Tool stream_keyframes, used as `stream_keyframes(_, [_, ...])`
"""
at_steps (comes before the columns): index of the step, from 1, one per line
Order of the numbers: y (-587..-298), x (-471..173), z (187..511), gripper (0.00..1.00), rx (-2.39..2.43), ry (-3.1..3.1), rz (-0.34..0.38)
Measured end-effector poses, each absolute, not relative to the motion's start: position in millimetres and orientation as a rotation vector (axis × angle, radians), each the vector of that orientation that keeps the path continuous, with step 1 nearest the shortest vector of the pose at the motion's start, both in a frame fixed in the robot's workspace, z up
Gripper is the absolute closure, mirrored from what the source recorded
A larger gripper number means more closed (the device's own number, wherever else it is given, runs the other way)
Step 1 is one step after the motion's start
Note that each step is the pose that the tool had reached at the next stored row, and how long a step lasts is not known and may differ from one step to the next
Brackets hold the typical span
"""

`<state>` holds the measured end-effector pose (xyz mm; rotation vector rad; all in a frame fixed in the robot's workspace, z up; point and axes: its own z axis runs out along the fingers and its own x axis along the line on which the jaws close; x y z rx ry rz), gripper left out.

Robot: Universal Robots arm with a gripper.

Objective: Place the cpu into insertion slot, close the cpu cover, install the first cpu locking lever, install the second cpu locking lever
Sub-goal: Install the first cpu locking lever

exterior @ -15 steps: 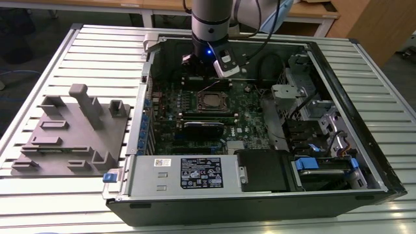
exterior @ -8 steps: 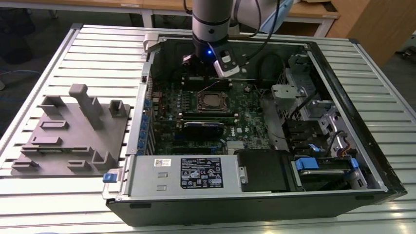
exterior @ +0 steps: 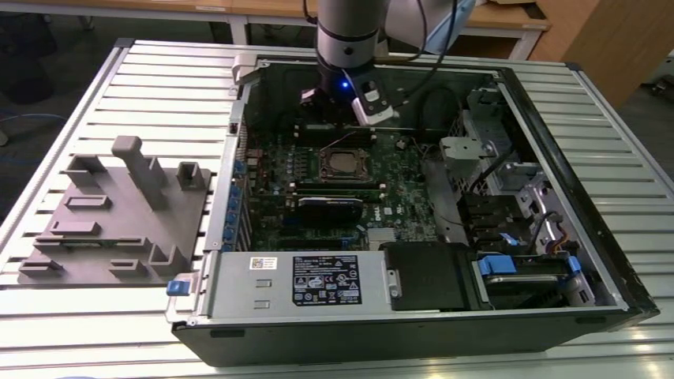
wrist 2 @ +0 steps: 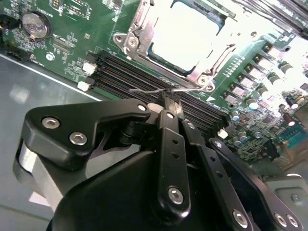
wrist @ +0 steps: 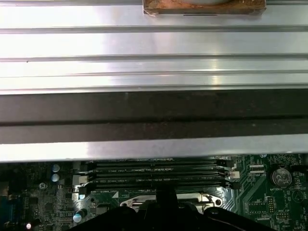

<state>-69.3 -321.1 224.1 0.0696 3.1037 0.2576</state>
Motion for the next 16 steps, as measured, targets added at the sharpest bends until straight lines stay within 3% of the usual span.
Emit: stream_keyframes(16, [-321.1,-65.8,223.6,0.9,0.07,3.103,0.256])
